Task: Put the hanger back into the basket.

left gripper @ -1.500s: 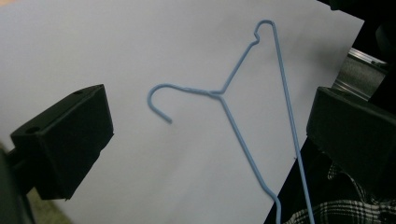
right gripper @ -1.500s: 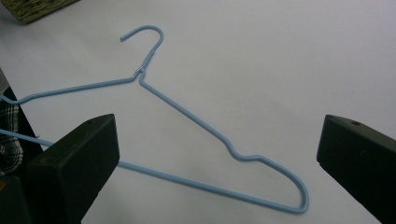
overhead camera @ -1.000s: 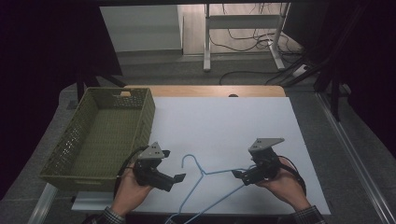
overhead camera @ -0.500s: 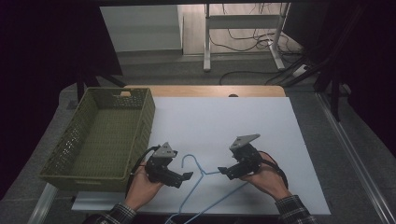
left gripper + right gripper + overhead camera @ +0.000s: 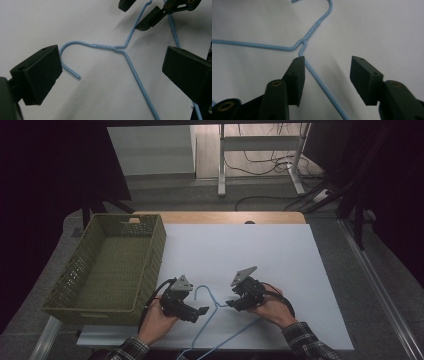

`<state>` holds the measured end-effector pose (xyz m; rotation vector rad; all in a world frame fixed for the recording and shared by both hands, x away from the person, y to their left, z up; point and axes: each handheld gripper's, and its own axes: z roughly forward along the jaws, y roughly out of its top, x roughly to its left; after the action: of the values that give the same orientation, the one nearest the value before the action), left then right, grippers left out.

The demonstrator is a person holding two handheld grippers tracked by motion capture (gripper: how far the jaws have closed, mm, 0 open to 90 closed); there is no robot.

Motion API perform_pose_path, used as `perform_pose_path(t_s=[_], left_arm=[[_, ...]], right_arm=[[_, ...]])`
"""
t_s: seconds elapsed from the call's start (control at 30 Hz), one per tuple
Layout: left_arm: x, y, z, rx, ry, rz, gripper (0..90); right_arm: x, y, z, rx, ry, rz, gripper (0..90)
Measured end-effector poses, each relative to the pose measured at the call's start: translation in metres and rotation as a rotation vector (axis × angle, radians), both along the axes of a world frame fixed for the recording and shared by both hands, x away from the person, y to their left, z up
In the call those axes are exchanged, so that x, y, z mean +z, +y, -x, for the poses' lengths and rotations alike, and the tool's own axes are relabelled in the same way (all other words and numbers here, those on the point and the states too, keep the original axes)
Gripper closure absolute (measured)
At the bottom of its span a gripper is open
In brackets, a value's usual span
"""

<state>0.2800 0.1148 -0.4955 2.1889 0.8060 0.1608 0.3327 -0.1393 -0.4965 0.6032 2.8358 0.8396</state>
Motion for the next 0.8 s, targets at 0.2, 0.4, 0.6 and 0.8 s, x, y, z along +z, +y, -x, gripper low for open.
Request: perform_pose_path(t_s=[0.2,0.4,0.6,0.8], left_arm=[[-0.003,0.0,0.0,-0.001,0.005,-0.009,3.1],[-0.005,-0.002,0.001,-0.002,0.021,-0.013,3.5],[-0.007,-0.006,0.002,-0.006,0.037,-0.014,3.5],[-0.008,-0.008,0.004,-0.024,0.055,-0.006,3.4]], right_arm=[[-0.009,0.003,-0.004,0.084,0.015,0.005,55.9],[-0.013,0.005,-0.009,0.146,0.014,0.018,65.8],[-0.015,0.006,-0.009,0.194,0.012,0.034,72.4],[-0.016,0.007,-0.009,0.251,0.019,0.033,81.6]])
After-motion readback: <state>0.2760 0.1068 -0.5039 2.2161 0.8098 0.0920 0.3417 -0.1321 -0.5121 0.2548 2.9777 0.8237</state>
